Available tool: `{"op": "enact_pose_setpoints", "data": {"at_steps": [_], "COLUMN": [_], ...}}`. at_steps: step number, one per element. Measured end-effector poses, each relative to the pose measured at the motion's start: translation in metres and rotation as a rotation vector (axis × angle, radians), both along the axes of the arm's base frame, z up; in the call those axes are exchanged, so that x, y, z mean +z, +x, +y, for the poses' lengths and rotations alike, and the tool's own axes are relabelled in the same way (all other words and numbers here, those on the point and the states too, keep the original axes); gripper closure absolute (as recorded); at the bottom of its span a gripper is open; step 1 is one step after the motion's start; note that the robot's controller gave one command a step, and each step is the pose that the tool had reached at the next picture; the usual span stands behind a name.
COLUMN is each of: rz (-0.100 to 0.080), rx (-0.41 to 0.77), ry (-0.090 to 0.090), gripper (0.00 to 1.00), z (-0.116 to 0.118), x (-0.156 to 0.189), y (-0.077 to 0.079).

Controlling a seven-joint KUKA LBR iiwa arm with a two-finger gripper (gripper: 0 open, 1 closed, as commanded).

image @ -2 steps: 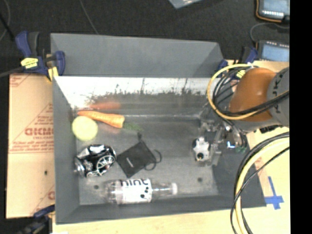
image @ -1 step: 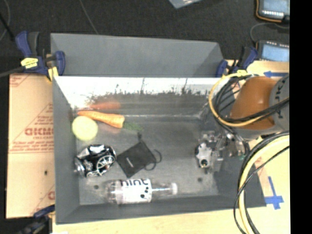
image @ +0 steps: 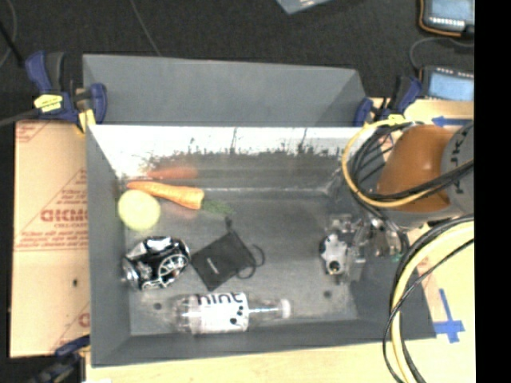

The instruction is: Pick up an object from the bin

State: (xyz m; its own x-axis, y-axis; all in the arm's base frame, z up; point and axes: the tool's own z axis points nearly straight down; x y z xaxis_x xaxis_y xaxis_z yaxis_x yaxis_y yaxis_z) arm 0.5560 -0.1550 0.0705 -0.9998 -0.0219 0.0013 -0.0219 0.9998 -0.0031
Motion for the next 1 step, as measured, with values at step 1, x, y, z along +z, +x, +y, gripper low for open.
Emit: {"op": "enact_pose_setpoints", "data": {"at_steps": [1], "rz": [0.006], "rx": [0.028], "ry": [0.002], "gripper": [1.0], "z": [0.0006], "x": [0.0429], "y": [-0.002]}}
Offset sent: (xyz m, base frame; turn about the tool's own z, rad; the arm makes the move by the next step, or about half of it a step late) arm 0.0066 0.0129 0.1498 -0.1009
